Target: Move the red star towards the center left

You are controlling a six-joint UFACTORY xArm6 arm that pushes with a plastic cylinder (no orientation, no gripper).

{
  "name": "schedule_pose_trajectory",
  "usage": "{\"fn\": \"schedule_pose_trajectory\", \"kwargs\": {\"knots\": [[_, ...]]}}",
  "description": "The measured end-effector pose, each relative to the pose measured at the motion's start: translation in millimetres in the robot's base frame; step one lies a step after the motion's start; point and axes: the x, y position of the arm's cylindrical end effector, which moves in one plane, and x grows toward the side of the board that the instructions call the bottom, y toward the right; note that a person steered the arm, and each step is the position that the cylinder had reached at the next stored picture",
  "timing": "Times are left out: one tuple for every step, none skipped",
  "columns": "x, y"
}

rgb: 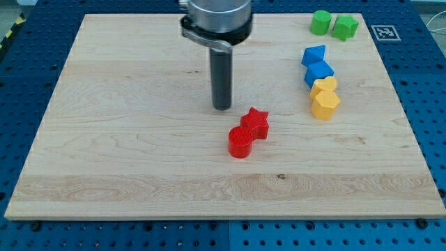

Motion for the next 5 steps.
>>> {"fn": "schedule_pose_trajectory", "kwargs": {"knots": [[-3,31],[-4,66],[11,112],[31,139],[61,147]]}}
